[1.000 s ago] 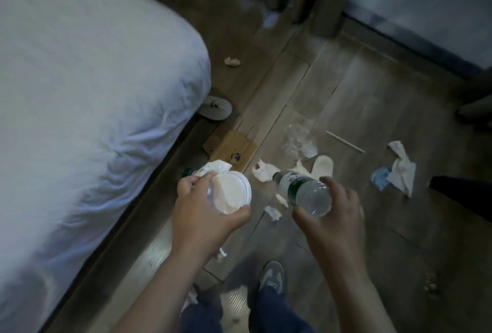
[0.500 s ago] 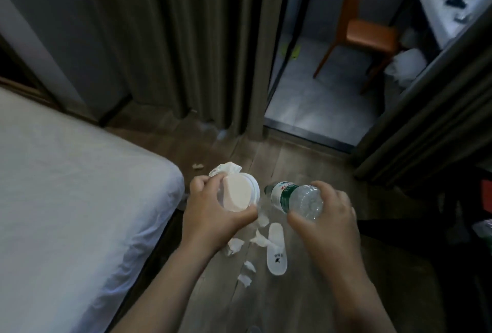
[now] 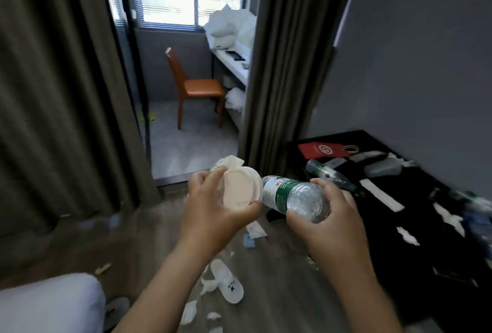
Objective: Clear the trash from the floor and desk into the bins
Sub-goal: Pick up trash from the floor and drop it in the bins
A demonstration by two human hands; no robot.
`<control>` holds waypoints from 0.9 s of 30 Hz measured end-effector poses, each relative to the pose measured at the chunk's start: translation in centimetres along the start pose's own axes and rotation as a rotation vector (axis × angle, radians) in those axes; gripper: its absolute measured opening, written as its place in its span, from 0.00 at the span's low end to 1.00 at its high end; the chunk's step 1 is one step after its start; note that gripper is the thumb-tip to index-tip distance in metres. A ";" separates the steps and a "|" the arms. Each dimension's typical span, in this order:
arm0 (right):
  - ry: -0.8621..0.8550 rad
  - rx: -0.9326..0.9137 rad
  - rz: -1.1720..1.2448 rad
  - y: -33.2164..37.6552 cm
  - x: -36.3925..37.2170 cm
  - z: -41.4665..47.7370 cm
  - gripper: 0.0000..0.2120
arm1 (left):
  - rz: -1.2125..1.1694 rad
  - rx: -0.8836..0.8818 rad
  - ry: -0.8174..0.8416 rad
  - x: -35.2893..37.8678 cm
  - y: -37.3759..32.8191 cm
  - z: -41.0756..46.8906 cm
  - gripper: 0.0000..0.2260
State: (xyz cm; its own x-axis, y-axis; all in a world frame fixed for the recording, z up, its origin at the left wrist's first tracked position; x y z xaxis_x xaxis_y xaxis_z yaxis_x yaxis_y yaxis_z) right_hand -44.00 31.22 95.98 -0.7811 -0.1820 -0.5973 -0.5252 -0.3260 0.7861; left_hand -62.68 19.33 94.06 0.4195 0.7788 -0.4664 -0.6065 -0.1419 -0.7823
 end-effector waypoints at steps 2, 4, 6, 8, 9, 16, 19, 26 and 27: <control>-0.092 0.047 -0.030 -1.2 -4.7 -1.5 0.31 | -0.024 0.091 0.097 2.5 -4.7 -0.1 0.38; -0.200 0.086 -0.069 -2.4 -9.8 -3.4 0.31 | -0.054 0.172 0.160 4.8 -9.4 -0.8 0.38; -0.305 0.114 -0.107 -3.6 -15.0 -5.5 0.31 | -0.108 0.232 0.207 7.2 -13.8 -2.2 0.37; -0.396 0.159 -0.115 -5.2 -20.3 -8.0 0.30 | -0.178 0.293 0.277 9.9 -18.2 -4.5 0.36; -0.441 0.181 -0.116 -6.2 -23.0 -9.4 0.29 | -0.212 0.326 0.313 11.5 -20.5 -5.8 0.37; -0.793 0.348 -0.209 -14.0 -42.1 -22.7 0.30 | -0.510 0.541 0.555 21.8 -37.6 -19.5 0.38; -0.950 0.424 -0.286 -17.2 -50.5 -30.1 0.29 | -0.657 0.545 0.686 25.6 -44.9 -28.0 0.40; -1.259 0.616 -0.392 -22.5 -63.5 -48.1 0.30 | -0.818 0.650 0.961 30.9 -59.2 -46.7 0.39; -1.295 0.642 -0.392 -23.2 -64.6 -50.3 0.29 | -0.830 0.672 0.996 31.3 -60.7 -49.1 0.39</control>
State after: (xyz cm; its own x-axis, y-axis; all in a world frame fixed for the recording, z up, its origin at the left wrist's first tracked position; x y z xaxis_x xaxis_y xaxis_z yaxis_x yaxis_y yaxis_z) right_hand 35.59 3.90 108.37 -0.1282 0.8564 -0.5001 -0.5534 0.3567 0.7527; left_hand 20.41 22.32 106.66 0.9136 -0.2835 -0.2915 -0.0395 0.6515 -0.7577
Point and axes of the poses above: each hand's wrist, its own z-axis towards the middle knuckle, its own x-axis out of the palm, y = z × x, the point moved 8 cm from there along z, towards the middle knuckle, and after that the axes turned 8 degrees about x, right-handed, at the moved point
